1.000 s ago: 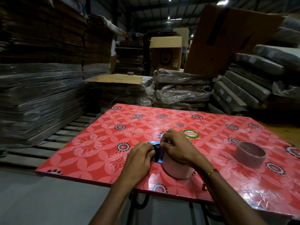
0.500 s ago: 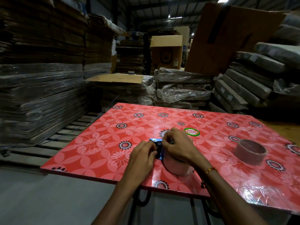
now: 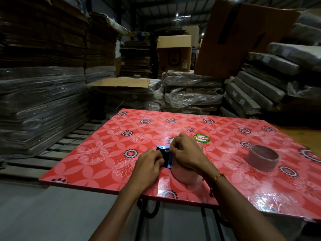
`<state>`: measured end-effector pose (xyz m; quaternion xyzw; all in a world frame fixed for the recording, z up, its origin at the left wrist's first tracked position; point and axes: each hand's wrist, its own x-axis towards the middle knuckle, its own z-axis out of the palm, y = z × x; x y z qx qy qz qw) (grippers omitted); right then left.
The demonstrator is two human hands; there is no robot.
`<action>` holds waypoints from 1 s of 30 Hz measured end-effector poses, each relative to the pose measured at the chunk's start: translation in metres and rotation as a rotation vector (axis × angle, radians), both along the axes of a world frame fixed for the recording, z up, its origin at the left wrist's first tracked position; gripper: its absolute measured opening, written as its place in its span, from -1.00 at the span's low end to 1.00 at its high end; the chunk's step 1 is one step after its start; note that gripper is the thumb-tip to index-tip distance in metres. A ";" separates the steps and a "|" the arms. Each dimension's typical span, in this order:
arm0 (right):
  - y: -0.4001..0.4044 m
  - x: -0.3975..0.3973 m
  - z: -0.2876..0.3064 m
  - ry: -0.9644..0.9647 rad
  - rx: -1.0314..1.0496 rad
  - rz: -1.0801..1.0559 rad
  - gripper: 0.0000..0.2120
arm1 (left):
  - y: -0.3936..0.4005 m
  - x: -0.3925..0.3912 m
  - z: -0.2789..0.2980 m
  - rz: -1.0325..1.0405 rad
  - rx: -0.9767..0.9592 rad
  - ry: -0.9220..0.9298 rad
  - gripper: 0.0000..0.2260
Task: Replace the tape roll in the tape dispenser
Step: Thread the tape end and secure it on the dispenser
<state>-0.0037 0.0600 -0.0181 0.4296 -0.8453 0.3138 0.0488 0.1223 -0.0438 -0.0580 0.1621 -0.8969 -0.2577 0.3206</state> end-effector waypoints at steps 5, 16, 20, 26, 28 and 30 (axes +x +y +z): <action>0.002 0.000 0.000 0.017 -0.009 -0.007 -0.85 | 0.000 0.003 0.003 0.027 0.145 0.038 -0.83; 0.004 0.001 0.000 0.027 -0.040 -0.007 -0.82 | 0.000 0.007 0.002 0.007 0.201 0.038 -0.91; 0.005 0.003 0.002 0.027 -0.012 0.008 -0.85 | 0.002 0.006 -0.006 0.001 0.109 0.010 -0.96; 0.006 0.006 0.003 0.091 0.024 0.027 -0.85 | 0.006 0.001 -0.006 0.072 -0.022 -0.045 -0.94; 0.006 0.008 0.002 0.099 0.030 0.015 -0.88 | 0.006 0.001 -0.003 0.092 -0.013 -0.041 -0.90; 0.006 0.008 0.002 0.105 0.019 0.002 -0.89 | 0.007 0.000 0.000 0.116 0.005 -0.038 -0.89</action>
